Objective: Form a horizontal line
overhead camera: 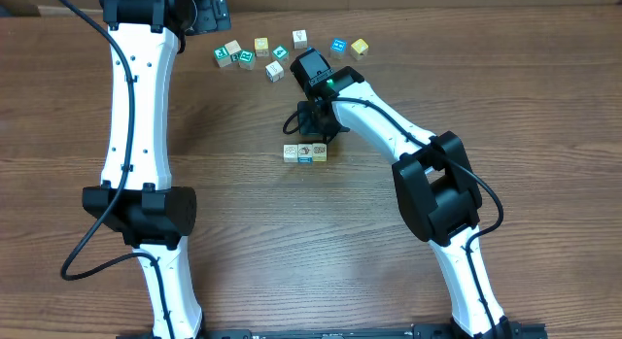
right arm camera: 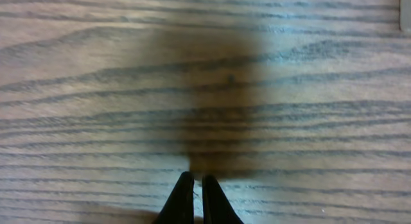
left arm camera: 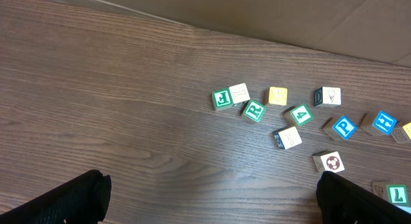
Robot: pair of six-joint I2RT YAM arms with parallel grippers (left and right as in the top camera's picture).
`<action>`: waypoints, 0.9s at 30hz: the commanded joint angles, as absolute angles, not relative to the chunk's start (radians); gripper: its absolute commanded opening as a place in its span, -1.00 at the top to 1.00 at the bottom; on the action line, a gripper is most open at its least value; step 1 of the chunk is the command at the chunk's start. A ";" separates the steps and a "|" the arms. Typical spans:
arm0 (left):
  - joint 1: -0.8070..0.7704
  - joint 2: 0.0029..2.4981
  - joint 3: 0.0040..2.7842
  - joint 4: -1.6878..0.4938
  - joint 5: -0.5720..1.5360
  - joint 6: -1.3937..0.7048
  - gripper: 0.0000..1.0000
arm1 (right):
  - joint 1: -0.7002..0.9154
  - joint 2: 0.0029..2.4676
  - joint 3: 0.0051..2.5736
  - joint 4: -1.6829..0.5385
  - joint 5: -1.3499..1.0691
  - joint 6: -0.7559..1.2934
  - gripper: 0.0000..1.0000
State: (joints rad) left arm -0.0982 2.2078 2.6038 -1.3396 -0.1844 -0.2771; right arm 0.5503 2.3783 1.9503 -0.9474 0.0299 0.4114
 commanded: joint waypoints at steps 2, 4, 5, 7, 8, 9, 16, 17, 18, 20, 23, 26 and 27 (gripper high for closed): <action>-0.105 2.204 2.609 -1.339 -0.191 -0.266 -1.00 | 0.554 2.387 1.950 -0.950 0.032 0.415 0.93; -0.105 2.204 2.609 -1.339 -0.191 -0.266 -1.00 | 0.554 2.387 1.950 -0.953 0.032 0.415 0.93; -0.105 2.204 2.609 -1.339 -0.191 -0.266 -1.00 | 0.554 2.387 1.950 -0.955 0.031 0.415 0.93; -0.105 2.204 2.609 -1.339 -0.191 -0.266 -1.00 | 0.554 2.387 1.950 -0.958 0.031 0.415 0.93; -0.105 2.204 2.609 -1.339 -0.191 -0.266 -0.99 | 0.554 2.387 1.950 -0.960 0.031 0.415 0.93; -0.105 2.204 2.609 -1.339 -0.191 -0.266 -1.00 | 0.554 2.387 1.950 -0.962 0.031 0.415 0.93; -0.105 2.204 2.609 -1.339 -0.191 -0.266 -1.00 | 0.556 2.387 1.950 -0.982 0.031 0.415 0.93; -0.105 2.204 2.609 -1.339 -0.191 -0.266 -1.00 | 0.556 2.387 1.950 -0.983 0.030 0.415 0.93; -0.105 2.204 2.609 -1.339 -0.191 -0.266 -0.99 | 0.556 2.387 1.950 -0.983 0.027 0.415 0.93; -0.105 2.204 2.609 -1.339 -0.191 -0.266 -0.99 | 0.556 2.387 1.950 -0.983 0.017 0.415 0.93; -0.105 2.204 2.609 -1.339 -0.191 -0.265 -1.00 | 0.556 2.387 1.950 -0.984 0.009 0.415 0.93; -0.105 2.204 2.609 -1.339 -0.191 -0.266 -1.00 | 0.556 2.387 1.950 -0.987 0.005 0.415 0.93; -0.105 2.204 2.609 -1.339 -0.191 -0.266 -1.00 | 0.556 2.387 1.950 -0.987 0.005 0.415 0.93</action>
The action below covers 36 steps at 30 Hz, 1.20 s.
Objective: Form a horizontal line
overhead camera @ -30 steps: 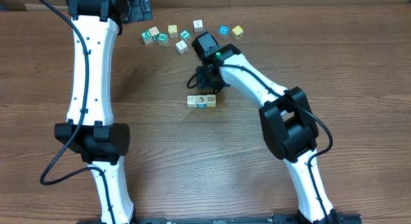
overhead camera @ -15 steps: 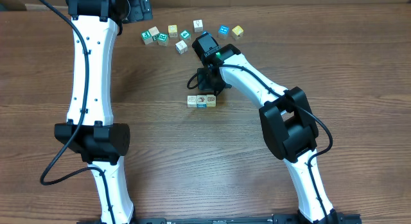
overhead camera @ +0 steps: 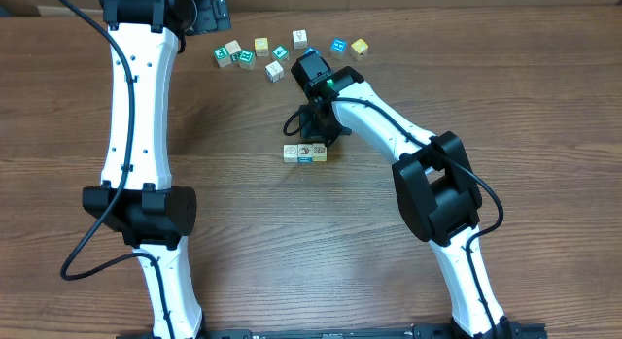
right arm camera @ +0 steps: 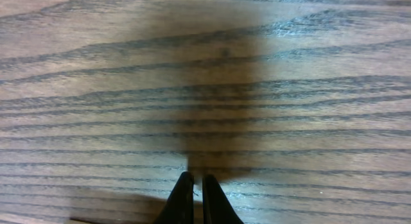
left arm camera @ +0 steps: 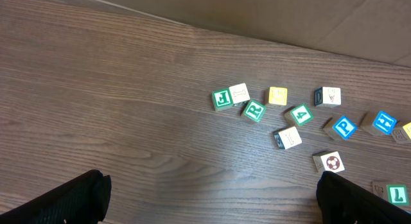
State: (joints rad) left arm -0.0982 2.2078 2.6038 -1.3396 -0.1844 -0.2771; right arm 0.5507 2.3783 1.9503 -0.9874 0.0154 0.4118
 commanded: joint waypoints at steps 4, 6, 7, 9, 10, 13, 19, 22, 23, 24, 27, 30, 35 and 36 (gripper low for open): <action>-0.105 2.204 2.609 -1.339 -0.191 -0.266 -1.00 | 0.556 2.387 1.950 -0.995 0.005 0.415 0.93; -0.105 2.204 2.609 -1.339 -0.191 -0.266 -0.99 | 0.556 2.387 1.950 -0.998 0.005 0.415 0.93; -0.105 2.204 2.609 -1.339 -0.191 -0.266 -1.00 | 0.556 2.387 1.950 -1.000 0.005 0.415 0.93; -0.105 2.204 2.609 -1.339 -0.191 -0.266 -1.00 | 0.556 2.387 1.950 -1.002 0.005 0.415 0.93; -0.105 2.204 2.609 -1.339 -0.191 -0.266 -1.00 | 0.556 2.387 1.950 -1.003 0.005 0.415 0.93; -0.105 2.204 2.609 -1.339 -0.191 -0.265 -0.99 | 0.556 2.387 1.950 -1.005 0.004 0.415 0.93; -0.105 2.204 2.609 -1.339 -0.191 -0.266 -0.99 | 0.556 2.387 1.950 -1.009 -0.004 0.415 0.93; -0.105 2.204 2.609 -1.339 -0.191 -0.266 -1.00 | 0.556 2.387 1.950 -1.011 -0.004 0.415 0.93; -0.105 2.204 2.609 -1.339 -0.191 -0.266 -1.00 | 0.556 2.387 1.950 -1.013 -0.004 0.415 0.93; -0.105 2.204 2.609 -1.339 -0.191 -0.266 -0.99 | 0.556 2.387 1.950 -1.016 -0.004 0.415 0.93; -0.105 2.204 2.609 -1.339 -0.191 -0.266 -1.00 | 0.556 2.387 1.950 -1.020 -0.003 0.415 0.93; -0.105 2.204 2.609 -1.339 -0.191 -0.266 -1.00 | 0.556 2.387 1.950 -1.020 -0.003 0.415 0.93; -0.105 2.204 2.609 -1.339 -0.191 -0.266 -0.99 | 0.561 2.387 1.950 -1.024 -0.003 0.415 0.93; -0.105 2.204 2.609 -1.339 -0.191 -0.266 -0.99 | 0.562 2.387 1.950 -1.024 -0.003 0.415 0.93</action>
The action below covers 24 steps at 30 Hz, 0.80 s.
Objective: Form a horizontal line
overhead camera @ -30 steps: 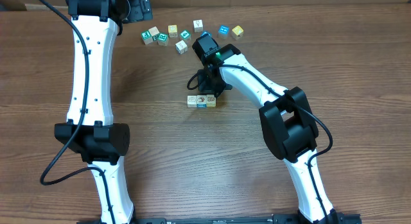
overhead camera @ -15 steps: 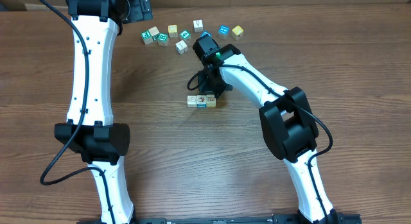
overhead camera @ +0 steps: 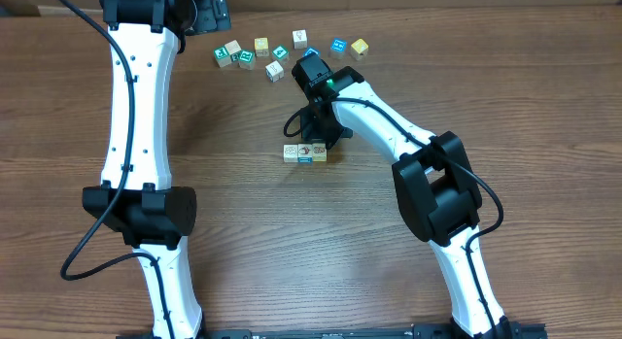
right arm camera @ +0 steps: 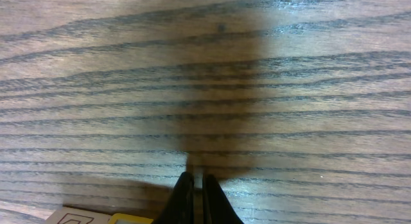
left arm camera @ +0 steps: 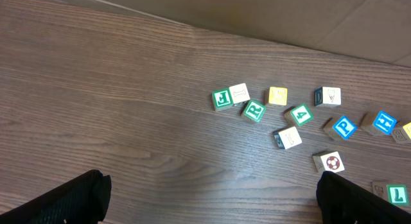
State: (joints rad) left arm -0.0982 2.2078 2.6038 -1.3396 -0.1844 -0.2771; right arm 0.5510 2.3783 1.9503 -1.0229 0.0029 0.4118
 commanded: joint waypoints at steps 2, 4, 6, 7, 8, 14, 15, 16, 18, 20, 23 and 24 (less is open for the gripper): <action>-0.105 2.204 2.609 -1.339 -0.191 -0.266 -0.99 | 0.567 2.387 1.950 -1.023 -0.003 0.415 0.93; -0.105 2.204 2.609 -1.339 -0.191 -0.266 -1.00 | 0.570 2.387 1.950 -1.022 -0.002 0.415 0.92; -0.105 2.204 2.609 -1.339 -0.191 -0.266 -1.00 | 0.569 2.387 1.950 -1.021 -0.002 0.415 0.93; -0.105 2.204 2.609 -1.339 -0.191 -0.266 -0.99 | 0.569 2.387 1.950 -1.021 -0.002 0.415 0.92; -0.105 2.204 2.609 -1.339 -0.191 -0.266 -0.99 | 0.569 2.387 1.950 -1.021 -0.002 0.415 0.92; -0.105 2.204 2.609 -1.339 -0.191 -0.266 -1.00 | 0.569 2.387 1.950 -1.025 -0.002 0.415 0.93; -0.105 2.204 2.609 -1.339 -0.191 -0.266 -0.99 | 0.569 2.387 1.950 -1.027 -0.002 0.415 0.93; -0.105 2.204 2.609 -1.339 -0.191 -0.266 -1.00 | 0.569 2.387 1.950 -1.028 -0.002 0.415 0.93; -0.105 2.204 2.609 -1.339 -0.191 -0.266 -1.00 | 0.569 2.387 1.950 -1.029 -0.002 0.415 0.93; -0.105 2.204 2.609 -1.339 -0.191 -0.266 -1.00 | 0.569 2.387 1.950 -1.026 -0.002 0.415 0.92; -0.105 2.204 2.609 -1.339 -0.191 -0.266 -1.00 | 0.569 2.387 1.950 -1.014 -0.001 0.415 0.92; -0.105 2.204 2.609 -1.339 -0.191 -0.266 -1.00 | 0.569 2.387 1.950 -1.007 -0.001 0.415 0.92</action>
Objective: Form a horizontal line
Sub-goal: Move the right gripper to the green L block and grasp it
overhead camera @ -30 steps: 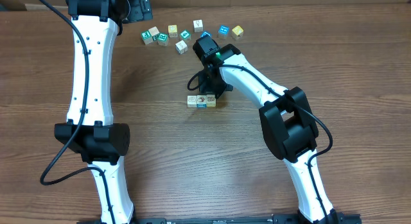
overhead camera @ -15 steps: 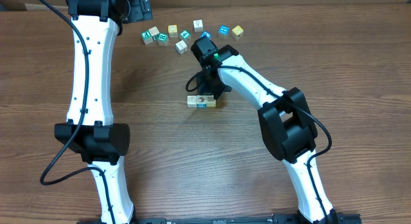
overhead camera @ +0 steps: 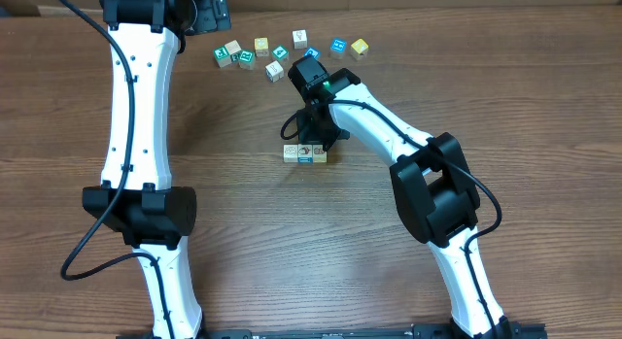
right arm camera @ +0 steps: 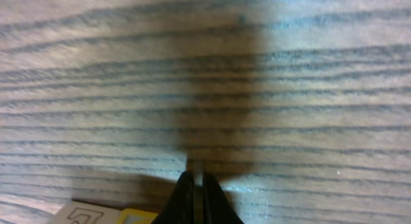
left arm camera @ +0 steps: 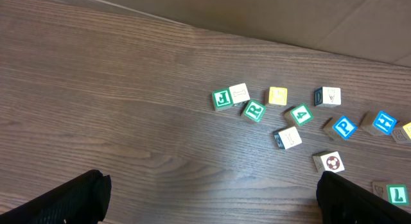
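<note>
A short row of three blocks (overhead camera: pixel 305 153) lies on the wooden table (overhead camera: pixel 233 213), side by side from left to right. My right gripper (overhead camera: pixel 309 141) hangs just behind the row, shut with nothing between its fingers (right arm camera: pixel 187 197). In the right wrist view a pale block (right arm camera: pixel 87 215) and a yellow block (right arm camera: pixel 139 217) of the row show at the bottom left. My left gripper (left arm camera: pixel 212 201) is open wide and empty, high over the far left of the table.
Several loose letter blocks lie scattered at the far edge, among them a green J block (left arm camera: pixel 222 98), a yellow block (left arm camera: pixel 278 95) and a blue P block (left arm camera: pixel 344 127). In the overhead view this cluster (overhead camera: pixel 277 52) sits just behind the right arm.
My right gripper, still shut, has shifted slightly nearer the row, and a little more of the pale and yellow blocks shows in its wrist view. The left arm has not moved.
My shut right gripper first hung over bare wood behind the three-block row. Then a block edge showed at the bottom of its wrist view, then two block corners, and now a little more of them. The row and the loose blocks have stayed put.
</note>
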Robot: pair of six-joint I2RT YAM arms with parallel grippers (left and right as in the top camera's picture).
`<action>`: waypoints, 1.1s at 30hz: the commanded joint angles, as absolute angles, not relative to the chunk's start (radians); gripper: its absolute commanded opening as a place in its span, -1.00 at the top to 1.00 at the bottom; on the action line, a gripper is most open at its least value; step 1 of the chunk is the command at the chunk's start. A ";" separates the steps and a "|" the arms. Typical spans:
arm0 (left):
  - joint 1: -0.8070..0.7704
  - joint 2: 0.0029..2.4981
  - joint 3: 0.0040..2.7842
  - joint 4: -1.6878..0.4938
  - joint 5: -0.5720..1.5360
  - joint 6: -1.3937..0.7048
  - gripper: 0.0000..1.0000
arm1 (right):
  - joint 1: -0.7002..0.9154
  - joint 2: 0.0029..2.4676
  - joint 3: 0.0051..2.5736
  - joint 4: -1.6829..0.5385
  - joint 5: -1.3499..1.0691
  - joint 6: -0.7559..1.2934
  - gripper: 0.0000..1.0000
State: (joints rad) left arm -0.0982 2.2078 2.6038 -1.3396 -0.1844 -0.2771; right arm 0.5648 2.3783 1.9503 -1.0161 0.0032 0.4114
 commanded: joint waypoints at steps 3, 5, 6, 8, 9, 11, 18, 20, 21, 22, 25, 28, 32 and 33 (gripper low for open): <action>-0.105 2.204 2.609 -1.339 -0.191 -0.266 -1.00 | 0.562 2.387 1.950 -0.981 0.025 0.415 0.92; -0.105 2.204 2.609 -1.339 -0.191 -0.266 -0.99 | 0.560 2.386 1.957 -0.959 0.061 0.414 0.92; -0.105 2.204 2.609 -1.339 -0.191 -0.266 -1.00 | 0.559 2.386 1.973 -0.959 0.085 0.409 0.92; -0.105 2.204 2.609 -1.339 -0.191 -0.266 -1.00 | 0.554 2.384 2.036 -0.980 0.120 0.366 0.92; -0.105 2.204 2.609 -1.339 -0.191 -0.265 -1.00 | 0.552 2.384 2.078 -1.000 0.136 0.349 0.92; -0.105 2.204 2.609 -1.339 -0.191 -0.266 -1.00 | 0.544 2.384 2.181 -1.050 0.185 0.323 0.74; -0.105 2.204 2.609 -1.339 -0.191 -0.266 -1.00 | 0.492 2.385 2.345 -1.095 0.345 0.278 -0.02; -0.105 2.204 2.609 -1.339 -0.191 -0.266 -1.00 | 0.462 2.386 2.332 -1.077 0.337 0.256 -0.16; -0.105 2.204 2.609 -1.339 -0.191 -0.266 -1.00 | 0.450 2.386 2.320 -1.067 0.335 0.256 -0.23; -0.105 2.204 2.609 -1.339 -0.191 -0.266 -0.99 | 0.437 2.386 2.311 -1.060 0.331 0.255 -0.30; -0.105 2.204 2.609 -1.339 -0.191 -0.266 -1.00 | 0.395 2.389 2.285 -1.038 0.230 0.204 -0.32; -0.105 2.204 2.609 -1.339 -0.191 -0.266 -1.00 | 0.368 2.389 2.245 -1.003 0.125 0.150 -0.29; -0.105 2.204 2.609 -1.339 -0.191 -0.266 -1.00 | 0.353 2.389 2.179 -0.951 0.124 0.148 -0.22; -0.105 2.204 2.609 -1.339 -0.191 -0.266 -1.00 | 0.353 2.389 2.164 -0.937 0.118 0.136 -0.23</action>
State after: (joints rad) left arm -0.0982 2.2078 2.6038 -1.3396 -0.1844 -0.2771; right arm 0.3424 2.3951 2.1998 -0.9562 0.1646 0.1745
